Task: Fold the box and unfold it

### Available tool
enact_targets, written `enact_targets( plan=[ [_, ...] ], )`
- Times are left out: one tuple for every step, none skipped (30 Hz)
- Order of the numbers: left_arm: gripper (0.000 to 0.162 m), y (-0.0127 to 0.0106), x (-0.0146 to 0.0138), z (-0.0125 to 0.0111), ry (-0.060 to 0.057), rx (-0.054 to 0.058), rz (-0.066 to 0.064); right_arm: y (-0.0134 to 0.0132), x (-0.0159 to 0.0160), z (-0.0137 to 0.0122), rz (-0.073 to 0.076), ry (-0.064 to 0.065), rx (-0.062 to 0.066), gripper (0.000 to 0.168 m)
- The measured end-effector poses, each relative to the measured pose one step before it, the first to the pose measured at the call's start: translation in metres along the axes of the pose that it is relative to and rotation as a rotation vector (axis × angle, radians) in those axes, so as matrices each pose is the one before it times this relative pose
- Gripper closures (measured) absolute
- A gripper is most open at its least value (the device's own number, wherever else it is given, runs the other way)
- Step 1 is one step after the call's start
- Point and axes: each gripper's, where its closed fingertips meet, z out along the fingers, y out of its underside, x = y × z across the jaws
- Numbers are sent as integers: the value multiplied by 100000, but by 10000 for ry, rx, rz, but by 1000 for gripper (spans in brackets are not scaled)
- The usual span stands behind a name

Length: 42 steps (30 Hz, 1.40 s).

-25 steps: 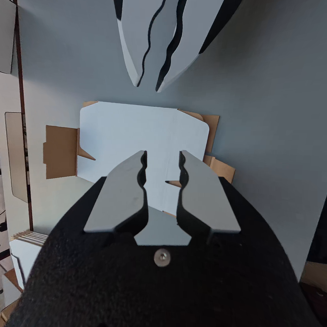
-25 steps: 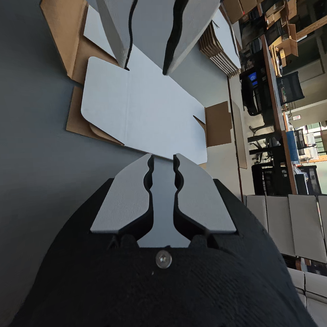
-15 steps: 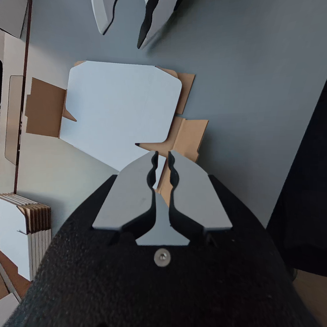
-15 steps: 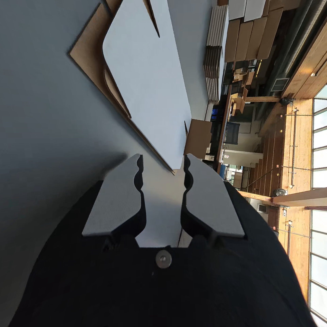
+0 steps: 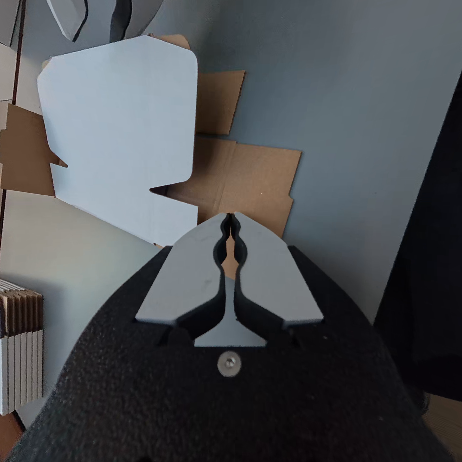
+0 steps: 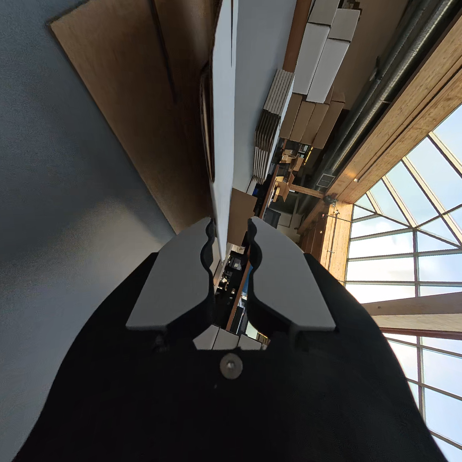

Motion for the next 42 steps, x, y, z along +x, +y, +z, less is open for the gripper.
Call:
enact_targets(
  plan=[
    [162, -20, -1, -2, -36, 58, 196, 42, 594, -21, 120, 227, 60, 151],
    [162, -6, 9, 0, -21, 71, 173, -49, 487, 43, 104, 153, 92, 154],
    [162, -5, 5, -7, 6, 66, 93, -113, 304, 132, 30, 20, 91, 155],
    [162, -8, 5, 5, 17, 72, 57, -190, 78, 254, -63, -135, 85, 157],
    [162, -8, 4, -6, 3, 91, 48, -213, -124, 332, -152, -308, 51, 160],
    [162, -14, 2, 6, -14, 105, 25, -114, -88, 342, -276, -332, -62, 162],
    [162, -22, 10, 11, -18, 105, -55, -1, -40, 273, -344, -388, -122, 165],
    [162, -23, -4, -25, -46, 107, -102, 31, -8, 220, -113, -469, -63, 164],
    [162, -59, -62, -110, -122, 138, -71, 7, 255, 114, 67, -350, 8, 164],
    [162, -139, -186, -253, -204, 171, -51, -57, 568, -54, -45, -138, 74, 164],
    [162, -344, -508, -425, -369, 249, -168, -104, 621, -148, -197, -85, 73, 165],
    [162, -756, -897, -597, -533, 423, -371, -44, 438, -148, -182, -223, -12, 165],
    [154, -1050, -858, -613, -377, 496, -497, -105, 621, -133, -110, -79, -14, 165],
    [142, -1171, -769, -503, -261, 432, -541, -308, 641, -115, -78, -35, 115, 164],
    [131, -1119, -702, -305, -250, 269, -418, -375, 387, -38, -2, -199, 167, 165],
    [123, -925, -644, -114, -286, 86, -177, -317, 377, 45, 58, -194, 108, 164],
    [117, -697, -559, 46, -309, -68, 35, -245, 492, 67, 22, -96, 59, 164],
    [111, -486, -227, 161, -140, -172, 134, -160, 366, 94, -1, -167, 11, 165],
    [109, -328, 68, 204, 9, -225, 148, -118, 420, 73, 55, -131, -7, 164],
    [111, -273, -159, 256, -211, -187, 104, -134, 453, 26, 73, -79, 18, 164],
    [115, -158, -416, 266, -425, -175, 123, -186, 335, -29, 107, -125, 61, 164],
    [119, 7, -261, 263, -342, -199, 234, -225, 288, -93, 150, -127, 67, 164],
    [125, 207, -195, 246, -302, -265, 269, -338, 318, -172, 195, -59, 135, 164],
    [137, 213, -328, 192, -408, -263, 161, -439, 197, -223, 266, -85, 215, 164],
    [144, -19, -371, 56, -421, -90, -10, 89, 11, -125, 194, -126, -101, 164],
    [152, -41, -662, -20, -569, -58, -228, 344, -111, -88, 66, -64, -205, 164],
    [155, -30, -441, -36, -375, -19, -286, 164, 232, -130, 104, 294, -20, 163],
    [156, -90, -239, -67, -182, 44, -385, 161, 442, -214, 151, 507, 10, 161],
    [156, -9, -241, -51, -142, -5, -520, 431, 587, -332, 245, 627, -153, 156],
    [156, -10, -236, -50, -119, 28, -527, 577, 530, -415, 332, 557, -235, 146],
    [156, -34, -350, -76, -183, 89, -475, 493, 352, -499, 431, 396, -138, 145],
    [157, 2, -409, -68, -215, 67, -449, 263, 218, -538, 556, 304, 43, 146],
    [157, 0, -389, -86, -197, 59, -455, 8, 169, -516, 663, 301, 225, 152],
    [157, -36, -353, -75, -192, 87, -460, -208, 83, -420, 738, 277, 337, 163],
    [157, -18, -271, -58, -166, 101, -472, -344, -344, -253, 735, 35, 388, 168],
    [157, -17, -166, -46, -121, 122, -525, -351, -810, 7, 738, -230, 350, 168],
    [157, 9, -164, -51, -148, 122, -557, -128, -1409, 347, 702, -622, 156, 168],
    [157, 24, -233, -82, -187, 113, -480, 321, -1501, 675, 620, -682, -134, 168],
    [157, 18, -210, -92, -131, 89, -389, 740, -1278, 876, 373, -527, -350, 168],
    [157, -13, -179, -131, -52, 75, -423, 974, -1031, 911, 120, -362, -440, 168],
    [157, -89, -299, -202, -30, 102, -545, 1060, -803, 824, 17, -284, -504, 168],
    [157, -145, -401, -272, 6, 109, -645, 1000, -613, 705, -38, -230, -489, 168]
  ],
)
